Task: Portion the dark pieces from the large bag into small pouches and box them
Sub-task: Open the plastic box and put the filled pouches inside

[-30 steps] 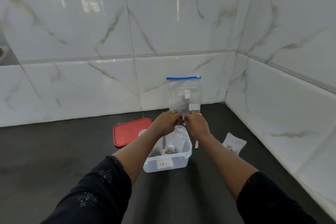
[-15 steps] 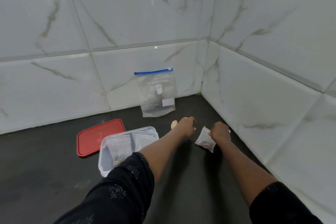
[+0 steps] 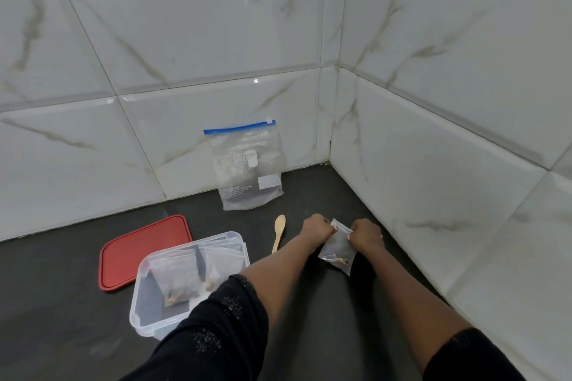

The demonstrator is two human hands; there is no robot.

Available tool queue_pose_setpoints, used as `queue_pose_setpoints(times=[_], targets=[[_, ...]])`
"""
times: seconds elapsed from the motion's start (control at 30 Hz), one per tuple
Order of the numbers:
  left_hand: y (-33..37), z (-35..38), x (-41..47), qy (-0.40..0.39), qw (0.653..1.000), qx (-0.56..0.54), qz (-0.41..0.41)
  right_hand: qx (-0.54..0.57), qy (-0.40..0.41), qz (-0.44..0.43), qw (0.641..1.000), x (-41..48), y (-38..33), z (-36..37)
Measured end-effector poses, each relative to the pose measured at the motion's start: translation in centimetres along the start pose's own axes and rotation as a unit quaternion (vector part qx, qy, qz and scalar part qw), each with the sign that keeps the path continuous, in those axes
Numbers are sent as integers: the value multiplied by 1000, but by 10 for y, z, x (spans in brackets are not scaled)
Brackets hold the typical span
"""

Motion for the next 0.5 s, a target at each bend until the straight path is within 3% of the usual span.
queue_pose_setpoints(times=[0.17, 0.3, 0.5], targets=[[-1, -32, -8, 79, 992, -86, 39, 142, -36, -63, 987, -14, -30, -24], [6, -71, -26, 148, 979, -118, 73, 288, -52, -67, 954, -34, -55, -39], [10, -143, -72, 262, 951, -99, 128, 323, -51, -131, 936, -77, -120, -48]])
Point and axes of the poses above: each hand's wrist, its own x-axis towards the middle knuckle, its own z-axis out of the palm, y = z × x, the point moved 7 cm from there along x, towards the middle knuckle, and after that the axes turned 11 degrees about z, right-handed, at the moved point
